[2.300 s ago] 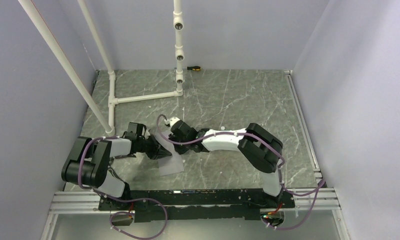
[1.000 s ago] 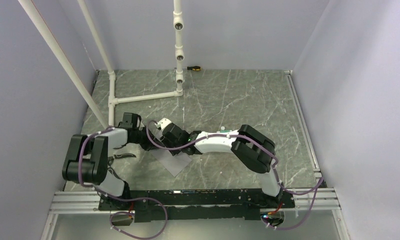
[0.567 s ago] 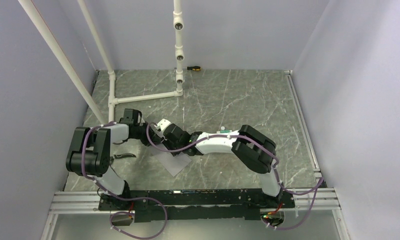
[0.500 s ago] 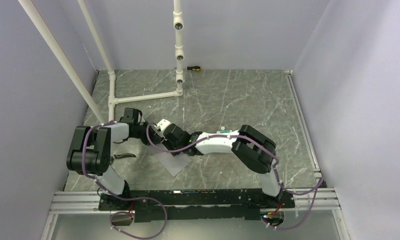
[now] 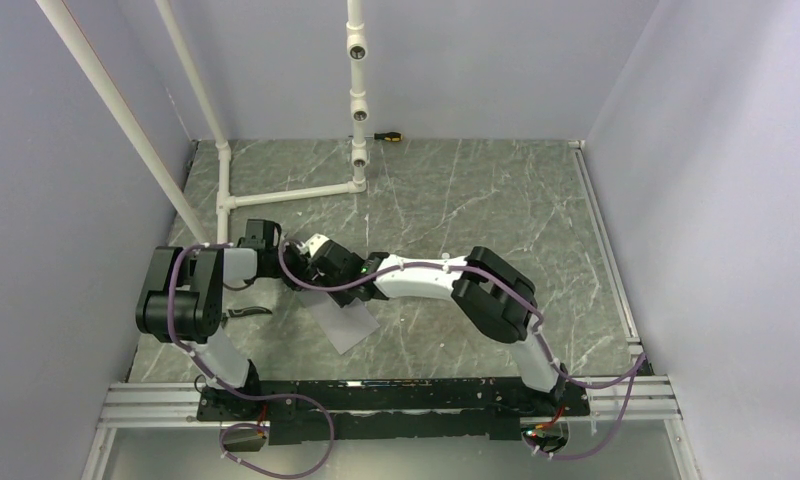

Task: Place the letter into the envelope and seal it

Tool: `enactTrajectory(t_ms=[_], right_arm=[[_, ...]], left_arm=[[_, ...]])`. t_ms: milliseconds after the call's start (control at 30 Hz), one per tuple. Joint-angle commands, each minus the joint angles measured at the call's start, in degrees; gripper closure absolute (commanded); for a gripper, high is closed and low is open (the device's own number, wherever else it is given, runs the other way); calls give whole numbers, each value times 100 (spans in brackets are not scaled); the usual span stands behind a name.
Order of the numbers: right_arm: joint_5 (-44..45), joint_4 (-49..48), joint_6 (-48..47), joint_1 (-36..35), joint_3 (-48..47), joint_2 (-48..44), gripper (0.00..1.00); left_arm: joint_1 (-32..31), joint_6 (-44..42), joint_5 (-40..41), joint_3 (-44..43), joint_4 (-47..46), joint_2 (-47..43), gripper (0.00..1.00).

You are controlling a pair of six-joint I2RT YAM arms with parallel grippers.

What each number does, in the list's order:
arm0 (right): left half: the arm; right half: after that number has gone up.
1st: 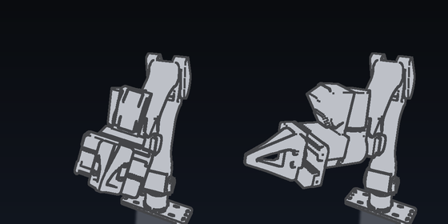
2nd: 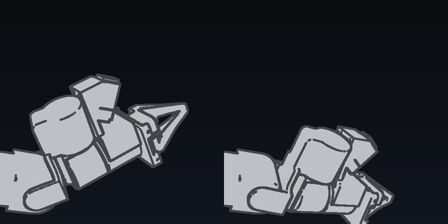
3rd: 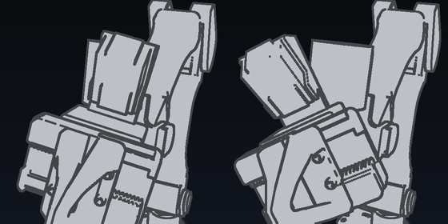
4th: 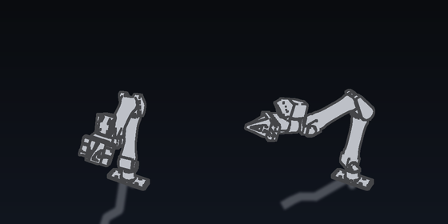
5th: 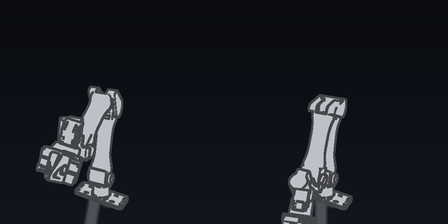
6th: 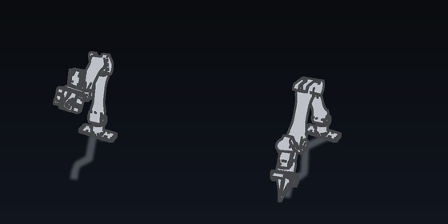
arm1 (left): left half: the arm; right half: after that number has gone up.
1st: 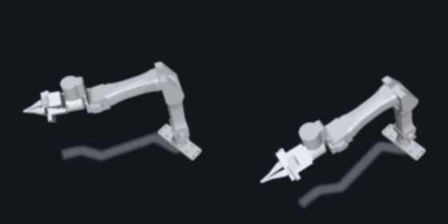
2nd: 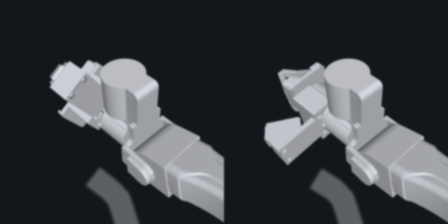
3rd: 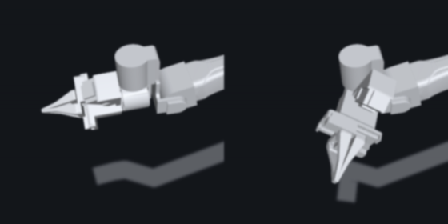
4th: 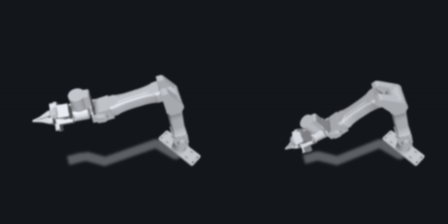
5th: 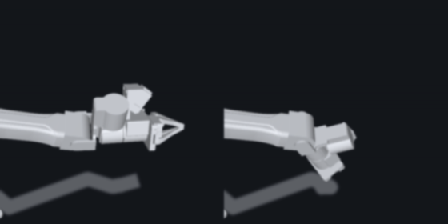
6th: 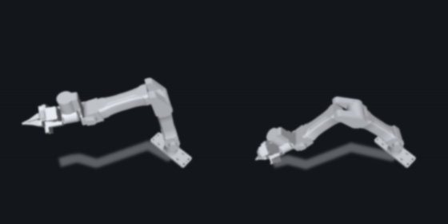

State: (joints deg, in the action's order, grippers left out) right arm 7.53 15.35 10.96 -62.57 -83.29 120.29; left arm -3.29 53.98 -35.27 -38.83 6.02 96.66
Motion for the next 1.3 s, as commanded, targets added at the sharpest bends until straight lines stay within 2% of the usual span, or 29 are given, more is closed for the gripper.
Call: enactTrajectory(t_ms=[0, 233, 833, 1033, 1267], right_arm=[[326, 757, 182, 8, -213, 372, 69], [227, 1136, 465, 8, -726, 627, 65], [-1001, 538, 332, 12, 22, 590, 47], [-659, 683, 304, -13, 84, 665, 49], [-166, 864, -213, -327, 311, 608, 48]], left_arm=[[-85, -116, 1004, 553, 320, 353, 98], [-80, -98, 1054, 628, 325, 357, 97], [82, -175, 956, 714, 255, 419, 98], [111, -218, 951, 732, 263, 424, 97], [142, -243, 977, 713, 310, 424, 98]])
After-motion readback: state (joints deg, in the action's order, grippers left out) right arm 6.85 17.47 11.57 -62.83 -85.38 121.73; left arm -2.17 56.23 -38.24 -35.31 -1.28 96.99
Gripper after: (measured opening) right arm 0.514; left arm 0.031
